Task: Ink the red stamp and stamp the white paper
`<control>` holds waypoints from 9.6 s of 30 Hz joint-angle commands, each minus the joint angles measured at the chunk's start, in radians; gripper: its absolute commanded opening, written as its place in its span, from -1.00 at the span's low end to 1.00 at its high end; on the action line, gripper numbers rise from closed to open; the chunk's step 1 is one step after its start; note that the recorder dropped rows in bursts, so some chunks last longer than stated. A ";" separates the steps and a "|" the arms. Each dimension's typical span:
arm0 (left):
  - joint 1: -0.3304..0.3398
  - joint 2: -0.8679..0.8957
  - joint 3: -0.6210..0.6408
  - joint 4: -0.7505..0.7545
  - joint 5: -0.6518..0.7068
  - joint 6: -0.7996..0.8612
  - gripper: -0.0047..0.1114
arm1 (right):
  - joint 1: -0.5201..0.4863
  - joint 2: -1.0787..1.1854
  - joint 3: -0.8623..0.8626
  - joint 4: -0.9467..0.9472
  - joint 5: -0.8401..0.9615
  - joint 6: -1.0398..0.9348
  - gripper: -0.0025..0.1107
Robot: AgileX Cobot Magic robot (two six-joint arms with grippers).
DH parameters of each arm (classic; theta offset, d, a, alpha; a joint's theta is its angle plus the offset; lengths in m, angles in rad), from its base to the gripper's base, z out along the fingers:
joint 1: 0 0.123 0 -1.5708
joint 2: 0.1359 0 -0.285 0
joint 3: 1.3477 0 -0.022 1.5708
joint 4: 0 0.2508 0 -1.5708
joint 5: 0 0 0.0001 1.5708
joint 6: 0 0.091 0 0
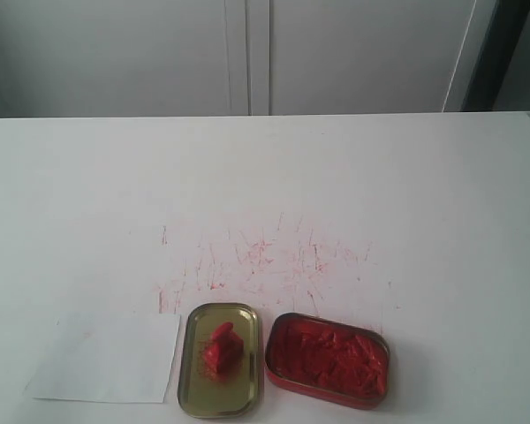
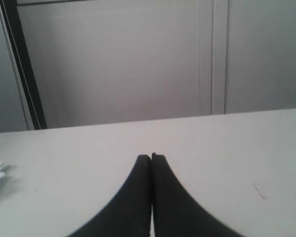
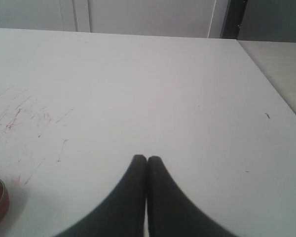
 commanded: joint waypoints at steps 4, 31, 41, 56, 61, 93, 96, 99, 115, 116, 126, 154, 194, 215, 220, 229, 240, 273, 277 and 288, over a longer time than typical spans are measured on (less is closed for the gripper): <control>0.003 -0.004 0.003 -0.001 -0.103 -0.004 -0.92 | 0.002 -0.005 0.005 -0.004 -0.015 0.004 -0.96; 0.003 0.010 -0.182 -0.001 0.144 0.066 -0.92 | 0.002 -0.005 0.005 -0.004 -0.015 0.004 -0.96; 0.003 0.140 -0.291 -0.001 0.253 0.066 -0.92 | 0.002 -0.005 0.005 -0.004 -0.015 0.023 -0.96; 0.003 0.430 -0.550 -0.001 0.610 0.124 -0.92 | 0.002 -0.005 0.005 -0.004 -0.015 0.022 -0.96; 0.003 0.534 -0.648 -0.001 0.761 0.126 -0.92 | 0.002 -0.005 0.005 -0.004 -0.015 0.022 -0.96; -0.135 1.202 -0.974 -0.210 1.214 0.260 -0.92 | 0.002 -0.005 0.005 -0.004 -0.015 0.022 -0.96; -0.204 1.251 -0.999 -0.211 1.199 0.221 -0.92 | 0.002 -0.005 0.005 -0.004 -0.015 0.022 -0.96; -0.277 1.302 -1.027 -0.213 1.166 0.194 -0.92 | 0.002 -0.005 0.005 -0.004 -0.015 0.022 -0.96; -0.597 1.532 -1.196 -0.207 1.077 0.087 -0.92 | 0.002 -0.005 0.005 -0.004 -0.015 0.022 -0.96; -0.613 1.545 -1.207 -0.203 1.075 0.082 -0.92 | 0.002 -0.005 0.005 -0.004 -0.015 0.022 -0.96; -0.820 1.727 -1.371 0.072 1.125 -0.237 -0.92 | 0.002 -0.005 0.005 -0.004 -0.015 0.022 -0.96; -0.884 1.801 -1.371 0.163 1.059 -0.297 -0.09 | 0.002 -0.005 0.005 -0.004 -0.015 0.022 -0.96; -0.853 1.882 -1.265 0.170 0.905 -0.271 -0.09 | 0.002 -0.005 0.005 -0.004 -0.015 0.022 -0.96; -0.853 1.875 -1.267 0.170 0.906 -0.274 -0.92 | 0.002 -0.005 0.005 -0.004 -0.015 0.022 -0.96; -0.853 1.843 -1.267 0.170 0.904 -0.274 -0.92 | 0.002 -0.005 0.005 -0.004 -0.015 0.022 -0.96; -0.853 1.769 -1.267 0.170 0.900 -0.271 -0.92 | 0.002 -0.005 0.005 -0.004 -0.015 0.022 -0.96; -0.858 1.736 -1.393 -0.023 0.953 0.010 -0.92 | 0.002 -0.005 0.005 -0.004 -0.015 0.022 -0.96; -1.003 2.092 -1.725 -0.066 1.099 0.158 -0.92 | 0.002 -0.005 0.005 -0.004 -0.015 0.022 -0.96; -1.003 2.092 -1.725 -0.042 1.068 0.154 -0.92 | 0.002 -0.005 0.005 -0.004 -0.015 0.022 -0.96; -1.003 2.147 -1.725 -0.009 1.052 0.154 -0.92 | 0.002 -0.005 0.005 -0.004 -0.015 0.022 -0.96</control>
